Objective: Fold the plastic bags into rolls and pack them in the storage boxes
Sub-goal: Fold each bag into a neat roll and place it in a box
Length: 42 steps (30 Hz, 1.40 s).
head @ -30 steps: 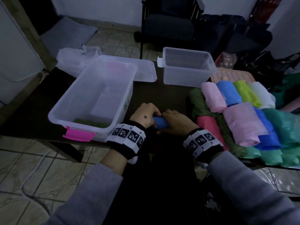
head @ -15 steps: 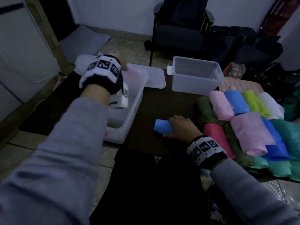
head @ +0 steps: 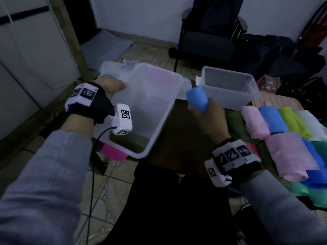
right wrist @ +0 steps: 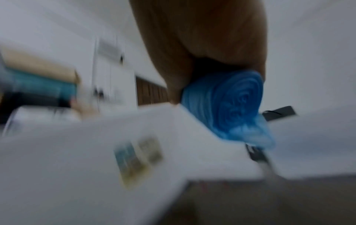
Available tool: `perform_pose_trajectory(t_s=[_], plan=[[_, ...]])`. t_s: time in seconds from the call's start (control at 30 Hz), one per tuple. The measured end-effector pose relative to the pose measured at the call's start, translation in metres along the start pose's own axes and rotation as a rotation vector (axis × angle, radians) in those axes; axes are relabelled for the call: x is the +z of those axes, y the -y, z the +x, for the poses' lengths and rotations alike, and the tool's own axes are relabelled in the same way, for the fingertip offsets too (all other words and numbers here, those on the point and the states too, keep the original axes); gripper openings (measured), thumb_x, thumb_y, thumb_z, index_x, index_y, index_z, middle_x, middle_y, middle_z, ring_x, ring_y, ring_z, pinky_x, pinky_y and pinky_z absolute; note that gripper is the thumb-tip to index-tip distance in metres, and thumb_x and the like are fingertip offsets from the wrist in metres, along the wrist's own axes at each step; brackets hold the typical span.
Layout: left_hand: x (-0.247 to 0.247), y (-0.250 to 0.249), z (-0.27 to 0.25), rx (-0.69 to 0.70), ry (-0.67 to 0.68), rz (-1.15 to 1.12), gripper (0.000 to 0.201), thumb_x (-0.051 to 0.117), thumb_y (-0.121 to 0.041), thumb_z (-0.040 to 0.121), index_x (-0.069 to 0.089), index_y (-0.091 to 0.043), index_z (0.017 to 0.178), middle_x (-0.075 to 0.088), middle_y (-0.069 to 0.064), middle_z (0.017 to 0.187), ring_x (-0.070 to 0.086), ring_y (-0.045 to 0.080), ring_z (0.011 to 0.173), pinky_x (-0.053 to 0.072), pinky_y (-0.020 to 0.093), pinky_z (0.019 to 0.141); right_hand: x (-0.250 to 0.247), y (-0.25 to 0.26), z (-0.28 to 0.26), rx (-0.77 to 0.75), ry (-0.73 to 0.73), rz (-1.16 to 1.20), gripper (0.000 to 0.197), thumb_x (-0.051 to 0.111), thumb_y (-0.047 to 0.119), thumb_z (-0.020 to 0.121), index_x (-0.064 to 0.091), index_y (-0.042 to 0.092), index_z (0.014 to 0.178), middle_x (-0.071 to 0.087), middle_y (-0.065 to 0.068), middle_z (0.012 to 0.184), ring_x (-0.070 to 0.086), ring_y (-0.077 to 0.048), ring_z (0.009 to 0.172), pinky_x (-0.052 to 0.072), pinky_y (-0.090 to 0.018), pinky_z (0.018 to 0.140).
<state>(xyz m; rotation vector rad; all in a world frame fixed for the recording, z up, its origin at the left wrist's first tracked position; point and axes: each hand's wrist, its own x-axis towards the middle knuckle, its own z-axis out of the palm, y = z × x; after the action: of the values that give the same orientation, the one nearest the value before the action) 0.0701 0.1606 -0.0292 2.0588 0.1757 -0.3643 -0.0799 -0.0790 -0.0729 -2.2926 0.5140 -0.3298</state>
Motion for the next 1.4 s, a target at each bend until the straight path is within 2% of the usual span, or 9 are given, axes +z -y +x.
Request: perform_pose_trajectory(t_s=[0.07, 0.17, 0.27, 0.5, 0.67, 0.8, 1.13, 1.27, 1.4], plan=[[-0.004, 0.003, -0.011, -0.023, 0.120, -0.268, 0.018, 0.052, -0.015, 0.095, 0.061, 0.001, 0.097, 0.067, 0.012, 0.093, 0.064, 0.027, 0.086, 0.054, 0.038, 0.081, -0.006, 0.032, 0.000, -0.128, -0.188, 0.147, 0.052, 0.062, 0.040, 0.086, 0.044, 0.013, 0.127, 0.053, -0.001, 0.118, 0.055, -0.012, 0.103, 0.048, -0.025, 0.083], [0.000, 0.010, -0.030, 0.009, 0.149, -0.473, 0.020, 0.046, -0.011, 0.097, 0.058, -0.009, 0.081, 0.068, -0.003, 0.058, 0.062, 0.012, 0.062, 0.054, 0.028, 0.056, -0.006, 0.082, -0.014, -0.429, -0.256, 0.152, 0.054, 0.065, 0.037, 0.086, 0.045, 0.009, 0.127, 0.050, 0.000, 0.119, 0.046, -0.004, 0.104, 0.040, -0.020, 0.086], [0.003, 0.022, -0.045, 0.086, 0.173, -0.565, 0.020, 0.045, -0.013, 0.098, 0.061, -0.010, 0.087, 0.070, -0.001, 0.069, 0.064, 0.012, 0.069, 0.056, 0.025, 0.060, 0.012, 0.108, -0.022, -0.630, -0.159, -0.065, 0.057, 0.063, 0.041, 0.086, 0.046, 0.007, 0.128, 0.052, -0.009, 0.123, 0.048, -0.015, 0.108, 0.038, -0.026, 0.089], [0.011, 0.036, -0.062, 0.215, 0.088, -0.555, 0.019, 0.046, -0.013, 0.098, 0.063, -0.006, 0.095, 0.064, 0.008, 0.092, 0.061, 0.019, 0.089, 0.051, 0.030, 0.087, 0.065, 0.097, -0.021, -0.620, 0.089, -0.717, 0.051, 0.052, 0.044, 0.091, 0.041, 0.010, 0.129, 0.047, -0.009, 0.125, 0.045, -0.025, 0.114, 0.037, -0.038, 0.090], [0.011, 0.041, -0.071, 0.233, 0.085, -0.547, 0.022, 0.047, -0.016, 0.098, 0.061, -0.009, 0.111, 0.065, 0.008, 0.104, 0.062, 0.021, 0.098, 0.050, 0.039, 0.093, 0.086, 0.081, -0.021, -0.448, 0.290, -0.815, 0.054, 0.059, 0.043, 0.088, 0.042, 0.010, 0.128, 0.048, -0.010, 0.129, 0.045, -0.028, 0.118, 0.037, -0.040, 0.094], [0.012, 0.044, -0.074, 0.250, 0.069, -0.542, 0.022, 0.048, -0.018, 0.097, 0.062, -0.011, 0.113, 0.064, 0.014, 0.115, 0.060, 0.029, 0.111, 0.047, 0.045, 0.099, 0.087, 0.077, -0.024, -0.285, 0.556, -0.578, 0.067, 0.069, 0.036, 0.082, 0.035, 0.012, 0.134, 0.045, -0.013, 0.133, 0.041, -0.033, 0.123, 0.034, -0.042, 0.099], [0.013, 0.048, -0.076, 0.275, 0.054, -0.572, 0.020, 0.048, -0.016, 0.097, 0.061, -0.013, 0.113, 0.065, 0.010, 0.109, 0.060, 0.023, 0.106, 0.047, 0.043, 0.099, 0.098, 0.071, -0.022, -0.414, 0.501, -0.723, 0.068, 0.055, 0.049, 0.088, 0.031, 0.014, 0.142, 0.035, -0.012, 0.138, 0.032, -0.030, 0.129, 0.029, -0.043, 0.104], [0.014, 0.047, -0.075, 0.267, 0.043, -0.573, 0.016, 0.048, -0.017, 0.097, 0.064, -0.017, 0.100, 0.066, 0.002, 0.099, 0.062, 0.020, 0.102, 0.049, 0.042, 0.097, 0.101, 0.069, -0.025, -0.607, 0.429, -0.634, 0.054, 0.047, 0.027, 0.096, 0.028, 0.020, 0.146, 0.038, -0.008, 0.138, 0.037, -0.027, 0.124, 0.032, -0.039, 0.101], [0.014, 0.046, -0.073, 0.280, 0.040, -0.567, 0.017, 0.048, -0.017, 0.097, 0.065, -0.019, 0.092, 0.066, -0.001, 0.093, 0.063, 0.016, 0.094, 0.050, 0.039, 0.094, 0.104, 0.063, -0.021, -0.582, 0.500, -0.668, 0.052, 0.040, 0.021, 0.100, 0.022, 0.019, 0.149, 0.039, -0.006, 0.144, 0.039, -0.028, 0.126, 0.032, -0.036, 0.101]])
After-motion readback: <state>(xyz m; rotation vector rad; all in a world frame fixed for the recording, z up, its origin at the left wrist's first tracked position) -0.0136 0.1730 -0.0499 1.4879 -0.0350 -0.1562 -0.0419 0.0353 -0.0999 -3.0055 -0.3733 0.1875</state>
